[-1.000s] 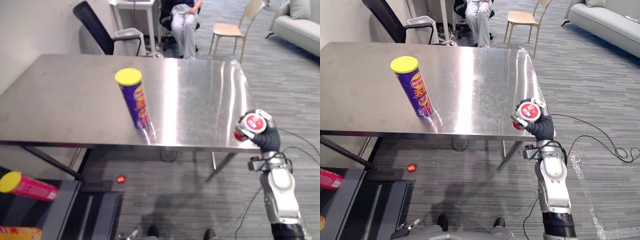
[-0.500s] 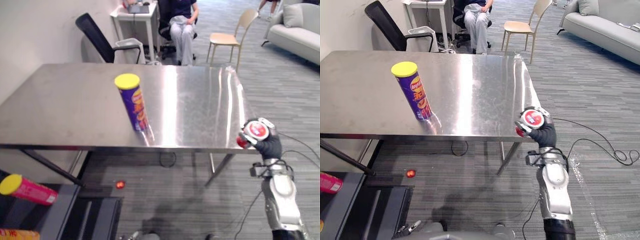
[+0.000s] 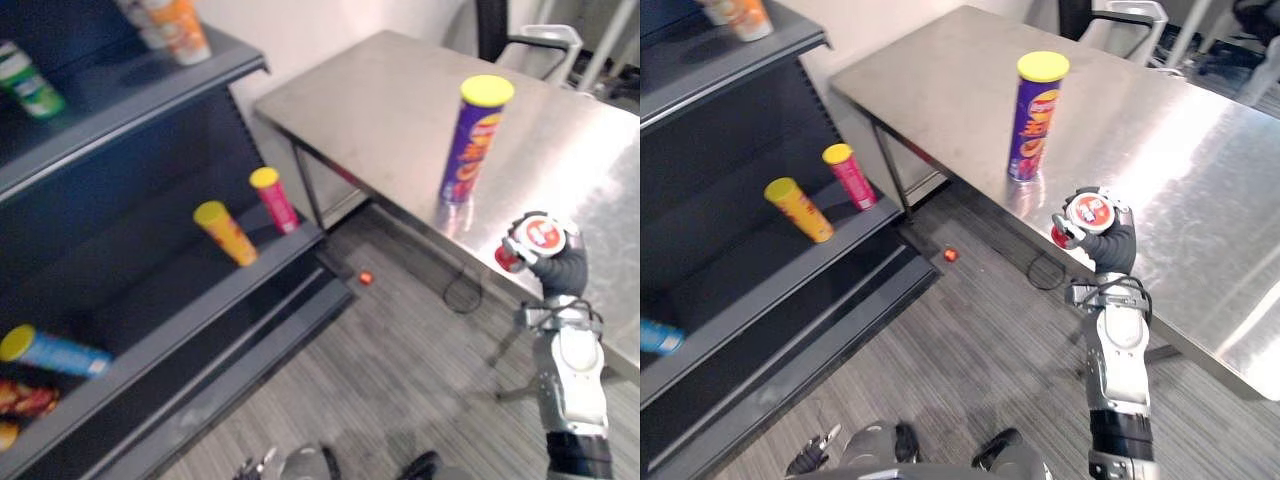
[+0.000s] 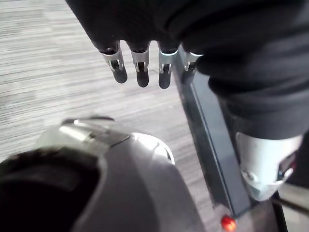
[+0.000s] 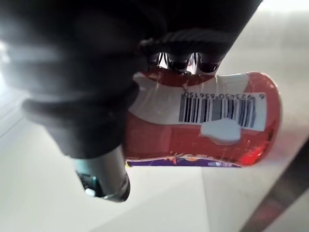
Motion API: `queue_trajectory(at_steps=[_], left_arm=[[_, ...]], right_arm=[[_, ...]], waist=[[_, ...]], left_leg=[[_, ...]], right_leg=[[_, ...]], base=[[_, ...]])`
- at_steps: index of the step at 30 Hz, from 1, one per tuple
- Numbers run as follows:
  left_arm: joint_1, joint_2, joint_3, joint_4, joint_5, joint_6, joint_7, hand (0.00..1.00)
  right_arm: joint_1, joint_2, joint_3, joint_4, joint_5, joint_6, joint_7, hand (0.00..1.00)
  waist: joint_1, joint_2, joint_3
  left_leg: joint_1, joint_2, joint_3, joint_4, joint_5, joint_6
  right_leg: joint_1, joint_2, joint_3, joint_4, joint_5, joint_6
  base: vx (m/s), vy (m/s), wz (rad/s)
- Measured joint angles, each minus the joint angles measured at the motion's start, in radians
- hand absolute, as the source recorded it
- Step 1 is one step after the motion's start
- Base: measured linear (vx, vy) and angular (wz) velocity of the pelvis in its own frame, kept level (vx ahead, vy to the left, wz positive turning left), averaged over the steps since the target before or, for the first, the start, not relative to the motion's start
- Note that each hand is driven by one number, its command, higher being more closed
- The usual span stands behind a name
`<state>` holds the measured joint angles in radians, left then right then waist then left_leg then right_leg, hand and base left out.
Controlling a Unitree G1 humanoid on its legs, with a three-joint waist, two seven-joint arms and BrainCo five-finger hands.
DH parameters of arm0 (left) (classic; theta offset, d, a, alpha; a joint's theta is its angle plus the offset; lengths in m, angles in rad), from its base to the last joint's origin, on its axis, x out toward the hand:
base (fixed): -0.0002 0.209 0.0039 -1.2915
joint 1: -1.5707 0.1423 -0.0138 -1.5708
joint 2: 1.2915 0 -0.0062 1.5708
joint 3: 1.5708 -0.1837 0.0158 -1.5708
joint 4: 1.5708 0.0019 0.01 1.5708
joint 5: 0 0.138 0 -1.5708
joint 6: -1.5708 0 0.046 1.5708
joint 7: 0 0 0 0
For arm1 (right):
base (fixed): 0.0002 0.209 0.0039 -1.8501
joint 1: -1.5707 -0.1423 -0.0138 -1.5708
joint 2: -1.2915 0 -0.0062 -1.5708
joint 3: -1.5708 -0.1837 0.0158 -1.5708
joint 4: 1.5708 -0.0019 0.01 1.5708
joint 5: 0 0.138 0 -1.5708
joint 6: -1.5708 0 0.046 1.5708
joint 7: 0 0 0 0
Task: Put the gum and the chips on the shelf.
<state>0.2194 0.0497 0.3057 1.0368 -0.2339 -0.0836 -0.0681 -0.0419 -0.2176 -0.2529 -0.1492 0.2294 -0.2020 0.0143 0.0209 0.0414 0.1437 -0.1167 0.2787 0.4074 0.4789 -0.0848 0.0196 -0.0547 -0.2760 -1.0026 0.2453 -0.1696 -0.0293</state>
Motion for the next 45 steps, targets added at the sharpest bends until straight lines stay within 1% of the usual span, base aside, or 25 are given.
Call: queue_trajectory(at_steps=[1, 2, 3, 5, 6, 7, 10, 12, 13, 14, 16, 21, 25, 31, 34, 35, 36, 37, 39, 40, 41, 42, 43, 44, 45], left_arm=[[0.011, -0.012, 0.02, 0.015, 0.0, 0.002, -0.005, 0.0], [0.012, -0.015, 0.026, 0.036, 0.0, 0.003, -0.007, 0.0], [0.012, -0.015, 0.029, 0.038, 0.0, 0.006, -0.009, 0.0], [0.003, -0.006, 0.051, 0.039, 0.003, 0.006, -0.013, 0.0], [-0.002, -0.006, 0.051, 0.039, 0.006, 0.006, -0.012, 0.0], [-0.008, -0.007, 0.05, 0.039, 0.013, 0.007, -0.009, 0.0], [-0.011, 0.002, 0.049, 0.038, 0.022, 0.005, -0.004, 0.0], [-0.022, 0.019, 0.054, 0.039, 0.021, 0.005, 0.002, 0.0], [-0.029, 0.034, 0.056, 0.039, 0.021, 0.005, 0.005, 0.0], [-0.03, 0.054, 0.071, 0.038, 0.021, 0.003, 0.007, 0.0], [-0.027, 0.057, 0.095, 0.045, 0.021, 0.005, 0.009, 0.0], [-0.021, 0.052, 0.126, 0.06, 0.021, 0.005, 0.01, 0.0], [-0.027, 0.05, 0.135, 0.057, 0.021, 0.0, -0.007, 0.0], [-0.027, 0.039, 0.154, 0.034, 0.02, -0.001, -0.019, 0.0], [-0.027, 0.033, 0.148, 0.01, 0.018, -0.002, -0.02, 0.0], [-0.027, 0.034, 0.135, -0.006, 0.008, -0.002, -0.02, 0.0], [-0.027, 0.034, 0.129, -0.012, 0.002, -0.002, -0.019, 0.0], [-0.028, 0.034, 0.12, -0.023, -0.006, -0.002, -0.02, 0.0], [-0.028, 0.034, 0.11, -0.031, -0.05, -0.002, -0.019, 0.0], [-0.03, 0.035, 0.101, -0.035, -0.074, -0.002, -0.017, 0.0], [-0.031, 0.036, 0.09, -0.041, -0.076, -0.002, -0.016, 0.0], [-0.031, 0.036, 0.07, -0.044, -0.076, -0.003, -0.016, 0.0], [-0.029, 0.034, 0.045, -0.045, -0.074, -0.006, -0.014, 0.0], [-0.03, 0.035, 0.008, -0.043, -0.067, -0.016, -0.01, 0.0], [-0.036, 0.044, -0.009, -0.041, -0.057, -0.021, -0.006, 0.0]], right_arm=[[0.019, 0.001, -0.025, -0.007, -0.007, 0.0, 0.0, 1.0], [0.022, 0.007, -0.051, -0.007, -0.015, 0.003, -0.003, 1.0], [0.02, 0.013, -0.057, -0.007, -0.016, 0.004, -0.004, 1.0], [0.017, 0.04, -0.089, -0.006, -0.017, 0.016, -0.008, 1.0], [0.018, 0.04, -0.091, -0.004, -0.018, 0.016, -0.01, 1.0], [0.016, 0.039, -0.093, -0.004, -0.034, 0.016, -0.016, 1.0], [0.012, 0.04, -0.062, -0.004, -0.059, 0.017, -0.021, 1.0], [0.013, 0.047, -0.037, 0.005, -0.076, 0.017, -0.025, 1.0], [0.015, 0.061, -0.031, 0.011, -0.077, 0.02, -0.026, 1.0], [0.022, 0.085, -0.019, 0.015, -0.077, 0.022, -0.026, 1.0], [0.031, 0.086, -0.007, 0.018, -0.077, 0.023, -0.021, 1.0], [0.037, 0.084, 0.0, 0.046, -0.077, 0.023, -0.014, 1.0], [0.042, 0.078, 0.001, 0.052, -0.076, 0.024, 0.0, 1.0], [0.041, 0.078, 0.03, 0.076, -0.076, 0.024, 0.023, 1.0], [0.031, 0.077, 0.072, 0.089, -0.076, 0.025, 0.026, 1.0], [0.023, 0.074, 0.096, 0.089, -0.076, 0.025, 0.03, 1.0], [0.02, 0.072, 0.107, 0.089, -0.076, 0.025, 0.031, 1.0], [0.015, 0.069, 0.122, 0.089, -0.076, 0.025, 0.032, 1.0], [-0.003, 0.062, 0.149, 0.089, -0.076, 0.024, 0.033, 1.0], [-0.011, 0.061, 0.16, 0.089, -0.076, 0.024, 0.036, 1.0], [-0.012, 0.061, 0.163, 0.089, -0.076, 0.024, 0.037, 1.0], [-0.011, 0.061, 0.167, 0.091, -0.076, 0.025, 0.039, 1.0], [-0.009, 0.058, 0.17, 0.091, -0.076, 0.027, 0.039, 1.0], [-0.001, 0.058, 0.172, 0.091, -0.076, 0.027, 0.042, 1.0], [0.01, 0.061, 0.174, 0.091, -0.076, 0.026, 0.048, 1.0]], waist=[[-0.008, 0.016, -0.017], [-0.016, 0.028, -0.031], [-0.017, 0.035, -0.035], [-0.024, 0.019, -0.035], [-0.03, 0.013, -0.034], [-0.029, 0.001, -0.033], [-0.012, -0.026, -0.031], [-0.006, -0.049, -0.018], [0.003, -0.065, -0.009], [0.013, -0.092, -0.001], [0.016, -0.1, -0.002], [0.023, -0.098, -0.001], [0.011, -0.094, -0.002], [0.021, -0.096, -0.001], [0.031, -0.1, 0.002], [0.047, -0.098, 0.01], [0.055, -0.097, 0.012], [0.071, -0.092, 0.019], [0.077, -0.08, 0.03], [0.078, -0.078, 0.033], [0.08, -0.075, 0.036], [0.08, -0.07, 0.041], [0.075, -0.057, 0.048], [0.059, -0.038, 0.054], [0.051, -0.026, 0.061]], left_leg=[[0.039, 0.006, -0.031, -0.064, 0.005, -0.023], [0.068, -0.004, -0.037, -0.184, -0.001, -0.065], [0.071, -0.01, -0.033, -0.24, -0.005, -0.071], [0.065, -0.032, 0.023, -0.339, -0.02, -0.096], [0.061, -0.039, 0.039, -0.344, -0.025, -0.107], [0.07, -0.063, 0.047, -0.362, -0.022, -0.125], [0.087, -0.115, 0.043, -0.373, -0.022, -0.125], [0.084, -0.132, 0.044, -0.375, -0.025, -0.119], [0.084, -0.138, 0.046, -0.377, -0.025, -0.118], [0.084, -0.146, 0.046, -0.385, -0.023, -0.117], [0.086, -0.148, 0.049, -0.398, -0.021, -0.112], [0.118, -0.145, 0.08, -0.432, -0.017, -0.119], [0.121, -0.136, 0.083, -0.443, -0.003, -0.123], [0.133, -0.123, 0.081, -0.443, -0.004, -0.124], [0.1, -0.086, 0.074, -0.34, -0.061, -0.123], [0.06, -0.042, 0.069, -0.206, -0.119, -0.117], [0.042, -0.025, 0.068, -0.155, -0.136, -0.115], [0.013, 0.008, 0.061, -0.07, -0.167, -0.11], [-0.009, 0.035, 0.04, 0.004, -0.208, -0.105], [-0.023, 0.033, 0.025, 0.016, -0.225, -0.099], [-0.025, 0.026, 0.015, 0.014, -0.231, -0.097], [-0.035, 0.011, -0.003, 0.01, -0.235, -0.092], [-0.035, -0.02, -0.041, -0.011, -0.245, -0.073], [-0.02, -0.04, -0.112, -0.043, -0.255, -0.058], [-0.021, -0.045, -0.15, -0.065, -0.254, -0.057]], right_leg=[[-0.025, 0.002, -0.04, 0.002, 0.005, 0.008], [-0.057, -0.001, -0.072, 0.006, 0.015, 0.004], [-0.071, -0.007, -0.089, 0.013, 0.02, 0.0], [-0.103, -0.066, -0.161, 0.083, 0.029, -0.02], [-0.099, -0.086, -0.179, 0.102, 0.029, -0.02], [-0.081, -0.125, -0.206, 0.13, 0.032, -0.015], [-0.054, -0.181, -0.209, 0.14, 0.087, -0.012], [-0.058, -0.19, -0.192, 0.127, 0.123, -0.01], [-0.06, -0.187, -0.18, 0.111, 0.136, -0.007], [-0.063, -0.175, -0.158, 0.075, 0.15, 0.002], [-0.063, -0.157, -0.137, 0.04, 0.175, 0.005], [-0.065, -0.125, -0.084, 0.011, 0.187, 0.007], [-0.07, -0.107, -0.082, 0.002, 0.187, 0.007], [-0.055, -0.095, -0.083, 0.001, 0.188, 0.007], [-0.037, -0.088, -0.085, -0.001, 0.188, 0.008], [-0.021, -0.073, -0.086, -0.008, 0.191, 0.012], [-0.011, -0.065, -0.086, -0.015, 0.195, 0.014], [0.009, -0.045, -0.085, -0.036, 0.206, 0.022], [0.028, -0.021, -0.083, -0.062, 0.237, 0.026], [0.027, -0.021, -0.077, -0.072, 0.263, 0.032], [0.023, -0.027, -0.056, -0.07, 0.278, 0.033], [0.011, -0.045, 0.018, -0.041, 0.309, 0.038], [-0.031, -0.086, 0.183, 0.064, 0.343, -0.004], [-0.118, -0.088, 0.435, 0.183, 0.366, -0.022], [-0.14, -0.052, 0.555, 0.192, 0.322, 0.03]], base=[[-0.2, 0.117, 1.02], [-0.2, 0.151, 0.94], [-0.2, 0.204, 0.8], [-0.17, 0.229, 0.84], [-0.1, 0.251, 0.93], [-0.08, 0.264, 0.72], [-0.1, 0.258, 0.34], [-0.12, 0.203, 0.07], [-0.14, 0.118, -0.06], [-0.14, 0.101, -0.06], [-0.12, 0.08, -0.05], [-0.05, 0.035, -0.2], [0.05, 0.001, -0.05], [0.09, 0.008, 0.06], [0.05, 0.006, 0.04], [0.02, 0.012, -0.06], [0.02, 0.019, -0.08], [0.0, 0.0, 0.0], [-0.02, 0.105, 0.05], [-0.01, 0.178, 0.16], [-0.01, 0.311, 0.34], [-0.02, 0.292, 0.58], [0.0, 0.459, 1.04], [0.02, 0.31, 1.12], [0.07, 0.24, 1.44]])
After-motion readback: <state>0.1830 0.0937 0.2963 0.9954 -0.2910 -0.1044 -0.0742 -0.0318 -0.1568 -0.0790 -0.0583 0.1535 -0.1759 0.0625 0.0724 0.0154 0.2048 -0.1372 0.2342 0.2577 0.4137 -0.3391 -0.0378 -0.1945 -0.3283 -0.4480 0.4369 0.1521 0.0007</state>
